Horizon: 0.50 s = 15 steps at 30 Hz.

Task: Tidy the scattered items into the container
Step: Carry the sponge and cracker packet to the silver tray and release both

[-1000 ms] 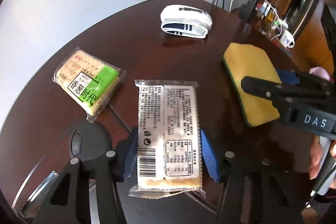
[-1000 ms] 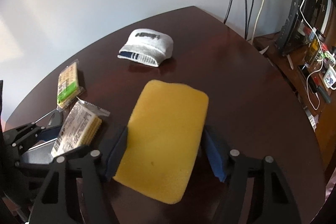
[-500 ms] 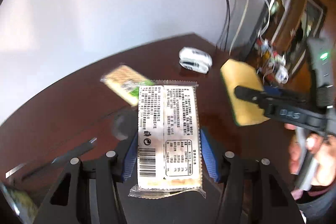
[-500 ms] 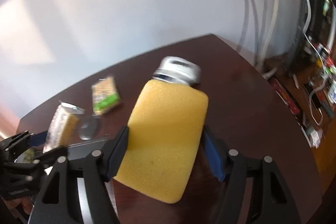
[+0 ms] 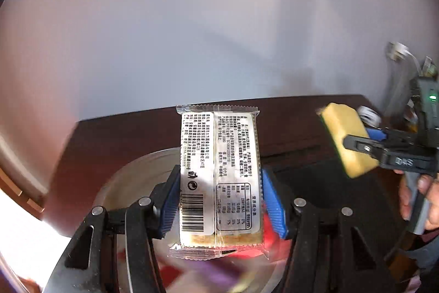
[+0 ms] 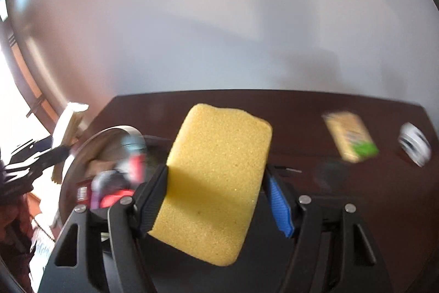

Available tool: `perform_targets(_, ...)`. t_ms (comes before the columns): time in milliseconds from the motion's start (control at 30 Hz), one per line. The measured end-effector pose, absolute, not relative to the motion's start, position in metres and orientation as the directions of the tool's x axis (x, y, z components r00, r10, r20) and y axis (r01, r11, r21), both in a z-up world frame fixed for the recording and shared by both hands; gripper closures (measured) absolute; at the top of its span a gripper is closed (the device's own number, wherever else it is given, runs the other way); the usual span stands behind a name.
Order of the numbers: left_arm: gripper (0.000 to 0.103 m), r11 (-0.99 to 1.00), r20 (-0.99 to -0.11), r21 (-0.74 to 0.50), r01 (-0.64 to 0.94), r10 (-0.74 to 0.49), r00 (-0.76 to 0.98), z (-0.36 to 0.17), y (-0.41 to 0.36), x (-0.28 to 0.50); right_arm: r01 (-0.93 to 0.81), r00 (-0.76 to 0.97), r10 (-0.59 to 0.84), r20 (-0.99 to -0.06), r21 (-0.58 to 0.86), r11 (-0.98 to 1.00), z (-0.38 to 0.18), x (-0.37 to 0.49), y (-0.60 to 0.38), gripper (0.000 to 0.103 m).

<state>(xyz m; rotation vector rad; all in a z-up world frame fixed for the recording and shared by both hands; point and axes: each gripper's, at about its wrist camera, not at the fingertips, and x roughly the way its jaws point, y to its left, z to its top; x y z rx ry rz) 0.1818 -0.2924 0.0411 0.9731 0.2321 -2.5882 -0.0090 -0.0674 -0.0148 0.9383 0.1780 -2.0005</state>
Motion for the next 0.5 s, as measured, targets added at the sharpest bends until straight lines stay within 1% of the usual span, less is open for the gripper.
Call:
perform_targets(100, 0.045, -0.891, -0.682, -0.038, 0.453, -0.308, -0.663, 0.025, -0.324, 0.202, 0.837, -0.248, -0.691, -0.679, 0.209, -0.505, -0.013, 0.022, -0.128, 0.034)
perform_targets(233, 0.045, -0.863, -0.712, -0.074, 0.5, -0.306, -0.632, 0.0, -0.354, 0.214, 0.892, -0.197, -0.689, -0.698, 0.164, -0.421, -0.022, 0.058, -0.198, 0.034)
perform_targets(333, 0.045, -0.852, -0.725, -0.089, 0.515, -0.299, -0.62, -0.014, -0.368, 0.216, 0.909, -0.171, -0.666, -0.726, 0.144, -0.391, -0.038, 0.072, -0.235, 0.034)
perform_targets(500, 0.045, -0.838, -0.741, -0.116, 0.534, -0.285, -0.609, -0.03, -0.385, 0.214, 0.914, -0.168, -0.627, -0.761, 0.118, -0.387, -0.059, 0.073, -0.268, 0.034)
